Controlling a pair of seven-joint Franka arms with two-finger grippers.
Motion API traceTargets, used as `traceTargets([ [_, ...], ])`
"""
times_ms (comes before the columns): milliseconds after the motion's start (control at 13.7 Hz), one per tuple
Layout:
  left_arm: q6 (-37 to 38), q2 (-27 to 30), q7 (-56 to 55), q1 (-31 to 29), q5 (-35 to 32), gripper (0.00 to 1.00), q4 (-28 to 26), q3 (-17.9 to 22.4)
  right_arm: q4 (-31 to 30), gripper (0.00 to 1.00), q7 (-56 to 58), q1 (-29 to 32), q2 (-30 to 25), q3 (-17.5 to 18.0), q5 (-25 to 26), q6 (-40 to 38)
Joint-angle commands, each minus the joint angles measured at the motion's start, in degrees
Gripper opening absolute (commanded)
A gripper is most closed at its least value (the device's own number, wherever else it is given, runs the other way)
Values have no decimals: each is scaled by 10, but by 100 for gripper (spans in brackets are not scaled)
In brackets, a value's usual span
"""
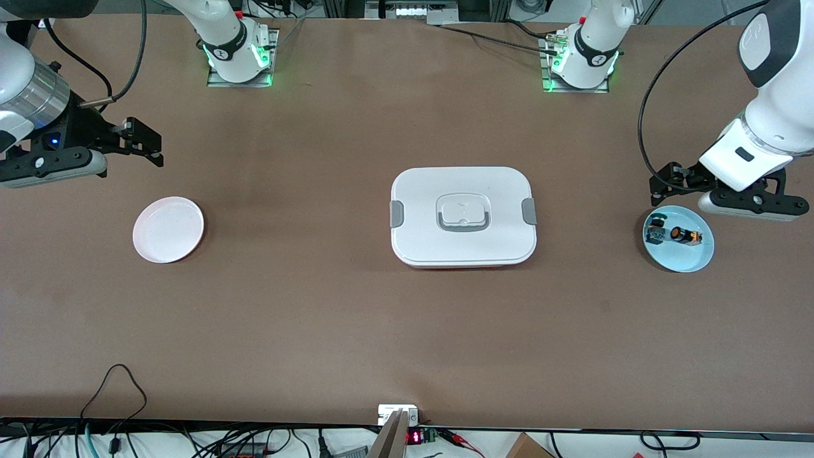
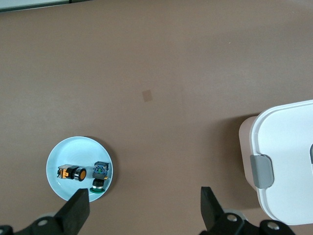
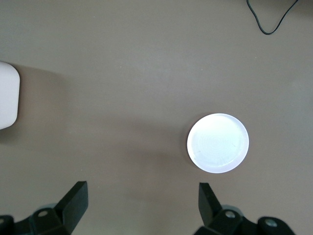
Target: Transfer orange switch to right arm and place
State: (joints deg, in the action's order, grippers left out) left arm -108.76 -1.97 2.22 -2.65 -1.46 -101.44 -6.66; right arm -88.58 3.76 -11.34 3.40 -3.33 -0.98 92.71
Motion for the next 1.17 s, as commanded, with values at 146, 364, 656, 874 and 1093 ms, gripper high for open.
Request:
traceTargets([
  [146, 10, -7, 10, -3, 8, 100, 16, -3, 8, 100, -3, 2, -1, 3, -8, -9],
  [364, 10, -7, 9, -3, 9, 100, 16, -2, 8, 100, -3, 1, -1, 3, -9, -9],
  [656, 15, -8, 8, -1, 7, 100, 16, -3, 8, 100, -3, 1, -1, 4, -9, -9],
  [874, 20, -8, 9, 2, 3, 100, 16, -4, 8, 100, -3, 1, -1, 4, -9, -9],
  [1093, 20, -8, 9, 1, 3, 100, 16, -4, 8, 100, -3, 1, -1, 4, -9, -9],
])
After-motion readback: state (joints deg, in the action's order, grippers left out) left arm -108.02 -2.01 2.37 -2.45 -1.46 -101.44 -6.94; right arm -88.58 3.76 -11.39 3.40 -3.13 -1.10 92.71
